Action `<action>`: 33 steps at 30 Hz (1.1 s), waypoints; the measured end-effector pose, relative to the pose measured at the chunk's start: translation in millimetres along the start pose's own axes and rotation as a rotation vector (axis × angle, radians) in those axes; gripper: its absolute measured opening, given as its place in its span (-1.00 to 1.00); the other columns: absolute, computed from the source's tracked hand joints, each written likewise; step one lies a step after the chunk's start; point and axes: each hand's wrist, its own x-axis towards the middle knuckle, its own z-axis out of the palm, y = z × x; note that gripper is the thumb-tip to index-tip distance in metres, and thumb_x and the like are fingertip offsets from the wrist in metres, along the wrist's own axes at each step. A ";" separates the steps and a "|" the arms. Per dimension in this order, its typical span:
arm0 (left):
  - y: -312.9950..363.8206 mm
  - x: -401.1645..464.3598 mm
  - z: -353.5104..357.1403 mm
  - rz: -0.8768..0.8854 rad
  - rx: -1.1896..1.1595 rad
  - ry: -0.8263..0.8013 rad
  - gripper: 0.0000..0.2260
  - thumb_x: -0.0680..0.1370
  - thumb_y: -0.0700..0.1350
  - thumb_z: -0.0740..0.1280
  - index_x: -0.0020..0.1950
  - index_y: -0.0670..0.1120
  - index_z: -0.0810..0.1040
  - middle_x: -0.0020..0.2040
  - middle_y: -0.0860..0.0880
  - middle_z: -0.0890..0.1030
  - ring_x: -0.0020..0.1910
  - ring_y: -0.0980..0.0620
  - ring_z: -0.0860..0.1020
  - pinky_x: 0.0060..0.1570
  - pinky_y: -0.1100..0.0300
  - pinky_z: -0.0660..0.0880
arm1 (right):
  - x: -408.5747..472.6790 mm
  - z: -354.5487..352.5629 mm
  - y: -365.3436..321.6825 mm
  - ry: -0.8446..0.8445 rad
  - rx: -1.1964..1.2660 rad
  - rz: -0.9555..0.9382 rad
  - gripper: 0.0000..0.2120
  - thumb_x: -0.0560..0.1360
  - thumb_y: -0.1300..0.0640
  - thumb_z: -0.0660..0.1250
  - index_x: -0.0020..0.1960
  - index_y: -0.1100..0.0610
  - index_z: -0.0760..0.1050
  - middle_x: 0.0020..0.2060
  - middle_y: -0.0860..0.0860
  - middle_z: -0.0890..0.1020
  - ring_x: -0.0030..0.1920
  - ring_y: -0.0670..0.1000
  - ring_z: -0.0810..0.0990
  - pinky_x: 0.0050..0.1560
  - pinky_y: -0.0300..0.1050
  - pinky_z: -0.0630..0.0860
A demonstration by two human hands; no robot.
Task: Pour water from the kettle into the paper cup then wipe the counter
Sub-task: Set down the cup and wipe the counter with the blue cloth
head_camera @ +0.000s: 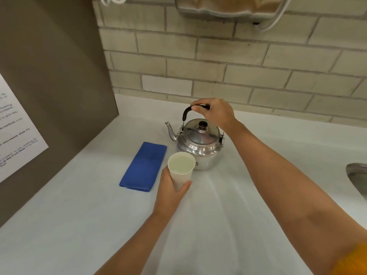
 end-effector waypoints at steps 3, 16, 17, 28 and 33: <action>-0.7 0.2 0.0 -0.002 0.011 0.007 -0.37 0.35 -0.06 0.50 0.28 0.13 0.23 0.20 0.11 0.44 0.18 0.20 0.42 0.12 0.38 0.34 | 3.8 4.9 3.5 0.001 0.006 0.019 -0.82 0.45 -0.17 0.30 -0.02 -0.18 0.61 -0.13 -0.15 0.70 -0.21 -0.14 0.48 -0.28 -0.23 0.31; 3.3 -1.8 -2.2 -0.015 0.043 0.009 -0.40 0.34 -0.05 0.51 0.23 0.18 0.23 0.14 0.19 0.43 0.16 0.27 0.43 0.01 0.52 0.37 | 6.7 12.1 11.6 -0.006 -0.071 0.022 -0.79 0.47 -0.18 0.27 0.04 -0.18 0.59 -0.05 -0.11 0.69 -0.04 -0.03 0.60 -0.15 -0.17 0.41; 5.3 -2.6 -2.7 -0.015 0.044 0.002 -0.39 0.34 -0.06 0.51 0.25 0.15 0.24 0.15 0.16 0.44 0.17 0.22 0.44 0.04 0.49 0.37 | 4.6 10.2 10.7 -0.025 -0.097 0.008 -0.75 0.48 -0.17 0.26 0.11 -0.17 0.56 -0.02 -0.06 0.67 0.01 0.01 0.58 -0.10 -0.13 0.45; 21.4 -23.7 -45.2 0.034 0.317 -0.239 -0.26 0.43 -0.19 0.39 0.49 -0.03 0.03 0.38 -0.04 0.27 0.40 0.01 0.20 0.33 0.15 0.18 | -146.2 18.0 -20.1 0.179 -0.072 0.233 -0.59 0.52 0.11 0.23 0.36 0.02 0.35 0.21 0.15 0.45 0.21 0.19 0.40 0.13 0.13 0.39; 24.0 -10.7 -91.1 0.156 0.396 -0.321 -0.44 0.50 -0.33 0.20 0.47 -0.11 0.14 0.44 -0.08 0.23 0.41 0.06 0.18 0.31 0.33 0.16 | -227.0 42.4 -9.4 0.042 -0.222 0.392 -0.60 0.56 0.05 0.19 0.39 0.05 0.33 0.31 0.13 0.40 0.33 0.14 0.35 0.26 0.12 0.33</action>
